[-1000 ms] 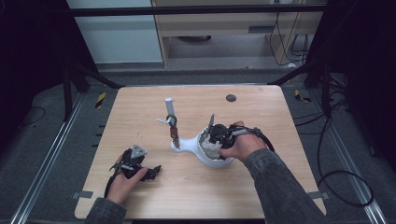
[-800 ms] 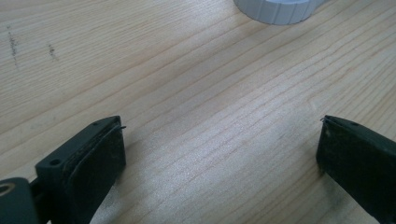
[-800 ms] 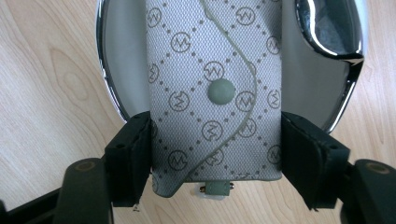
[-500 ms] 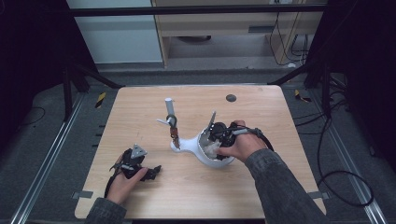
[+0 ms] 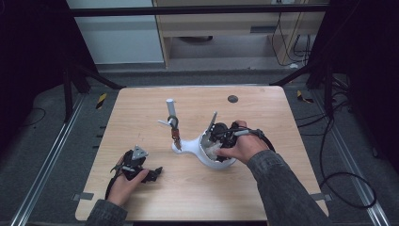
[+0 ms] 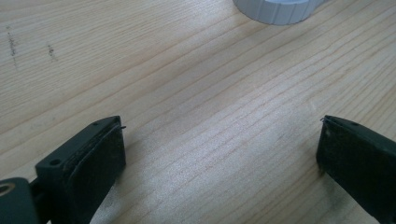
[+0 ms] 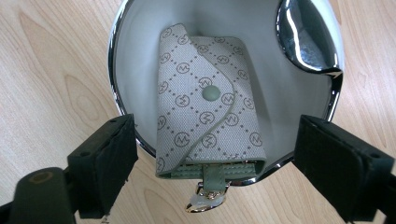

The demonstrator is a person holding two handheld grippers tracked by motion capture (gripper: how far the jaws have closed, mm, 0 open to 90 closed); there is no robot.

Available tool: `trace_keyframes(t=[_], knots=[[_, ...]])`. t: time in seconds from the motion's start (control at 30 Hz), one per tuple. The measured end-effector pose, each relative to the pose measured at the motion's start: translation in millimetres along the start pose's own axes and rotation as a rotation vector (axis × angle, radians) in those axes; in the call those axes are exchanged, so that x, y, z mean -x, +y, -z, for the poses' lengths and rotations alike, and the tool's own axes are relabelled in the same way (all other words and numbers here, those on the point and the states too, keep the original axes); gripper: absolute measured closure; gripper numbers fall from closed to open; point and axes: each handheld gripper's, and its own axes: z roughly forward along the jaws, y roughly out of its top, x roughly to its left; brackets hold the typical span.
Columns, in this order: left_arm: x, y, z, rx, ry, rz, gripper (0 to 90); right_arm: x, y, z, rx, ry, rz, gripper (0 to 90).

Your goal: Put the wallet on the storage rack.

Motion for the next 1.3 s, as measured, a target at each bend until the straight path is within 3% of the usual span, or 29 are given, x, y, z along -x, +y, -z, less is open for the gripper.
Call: trace_keyframes(t=[0.63, 1.3], knots=[[0.1, -0.1, -0.1, 0.001, 0.000, 0.000, 0.6, 2.2, -8.8, 7.9, 0.054, -0.004, -0.034, 7.9], [0.1, -0.7, -0.6, 0.007, -0.002, 0.004, 0.0, 4.6, -33.2, 30.9, 0.168, -0.016, -0.073, 7.0]])
